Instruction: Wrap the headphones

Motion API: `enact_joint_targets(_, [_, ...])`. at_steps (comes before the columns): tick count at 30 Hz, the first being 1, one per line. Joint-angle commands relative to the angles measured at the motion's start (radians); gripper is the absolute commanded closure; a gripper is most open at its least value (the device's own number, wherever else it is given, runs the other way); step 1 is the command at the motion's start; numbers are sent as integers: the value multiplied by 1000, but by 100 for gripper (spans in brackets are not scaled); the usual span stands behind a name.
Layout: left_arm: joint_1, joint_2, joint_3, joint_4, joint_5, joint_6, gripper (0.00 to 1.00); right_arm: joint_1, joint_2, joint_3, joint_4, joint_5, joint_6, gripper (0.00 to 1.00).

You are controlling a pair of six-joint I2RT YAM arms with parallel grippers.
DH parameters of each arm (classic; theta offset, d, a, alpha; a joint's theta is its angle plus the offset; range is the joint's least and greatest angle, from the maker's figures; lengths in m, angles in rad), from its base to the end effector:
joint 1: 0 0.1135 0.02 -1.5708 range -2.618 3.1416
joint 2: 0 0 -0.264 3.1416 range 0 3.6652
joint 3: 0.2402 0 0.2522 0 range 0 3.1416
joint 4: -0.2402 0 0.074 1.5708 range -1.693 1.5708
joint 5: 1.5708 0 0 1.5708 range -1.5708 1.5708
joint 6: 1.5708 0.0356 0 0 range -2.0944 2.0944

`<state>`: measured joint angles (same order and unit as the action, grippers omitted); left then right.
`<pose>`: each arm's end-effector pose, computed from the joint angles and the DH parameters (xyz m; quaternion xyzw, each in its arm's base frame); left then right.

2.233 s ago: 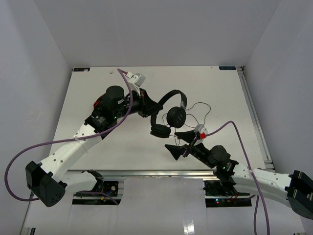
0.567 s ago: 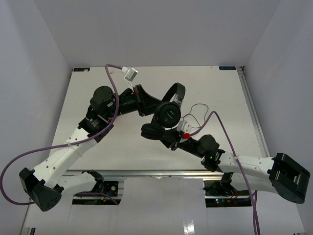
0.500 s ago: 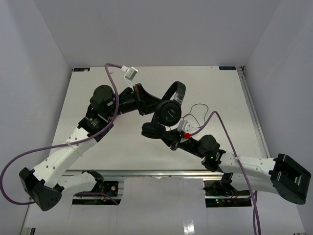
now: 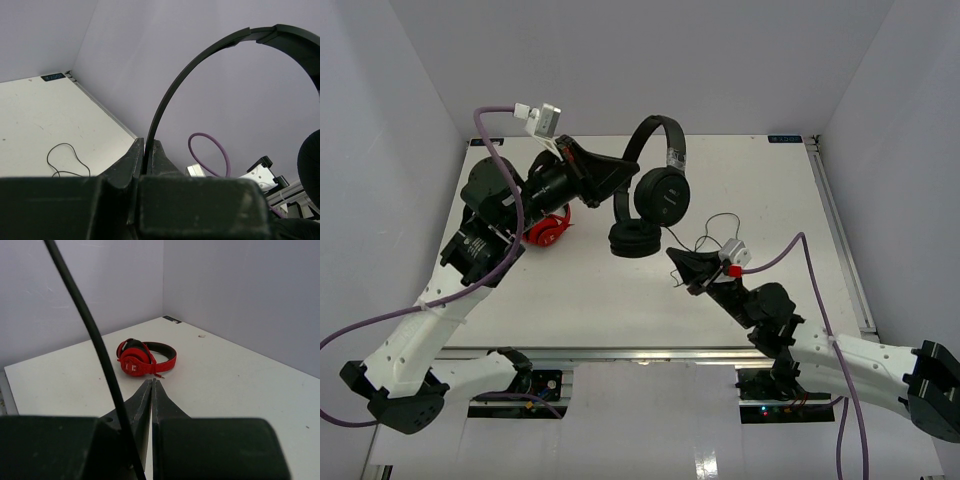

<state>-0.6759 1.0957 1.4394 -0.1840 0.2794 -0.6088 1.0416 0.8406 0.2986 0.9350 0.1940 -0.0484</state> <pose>0.1628 -0.1431 0.5045 0.1275 0.6382 -0.5239 0.5495 0.0995 0.1565 0.2769 -0.2177 0.5145 0.3470 0.7533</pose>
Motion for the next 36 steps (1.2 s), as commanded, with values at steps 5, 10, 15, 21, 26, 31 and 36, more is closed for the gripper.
enact_joint_targets(5, [-1, -48, -60, -24, 202, 12, 100, -12, -20, 33, -6, 120, -72, 92])
enact_joint_targets(10, [-1, -81, -186, -72, 383, 83, 100, -59, -9, 145, -113, 132, -129, 92])
enact_joint_targets(15, [-1, -164, -318, -187, 272, 297, 100, -92, -18, 337, -352, 203, -191, 92])
enact_joint_targets(21, [-1, -131, -414, -217, 238, 404, 100, -94, -1, 478, -569, 270, -197, 92])
enact_joint_targets(26, [-2, -59, -411, -267, 39, 464, 100, -94, 32, 571, -706, 289, -191, 92])
enact_joint_targets(31, [-1, -69, -376, -269, -218, 448, 100, -94, 72, 642, -826, 317, -163, 92])
enact_joint_targets(36, [-2, -94, -398, -262, -318, 415, 100, -96, 69, 687, -834, 392, -172, 92])
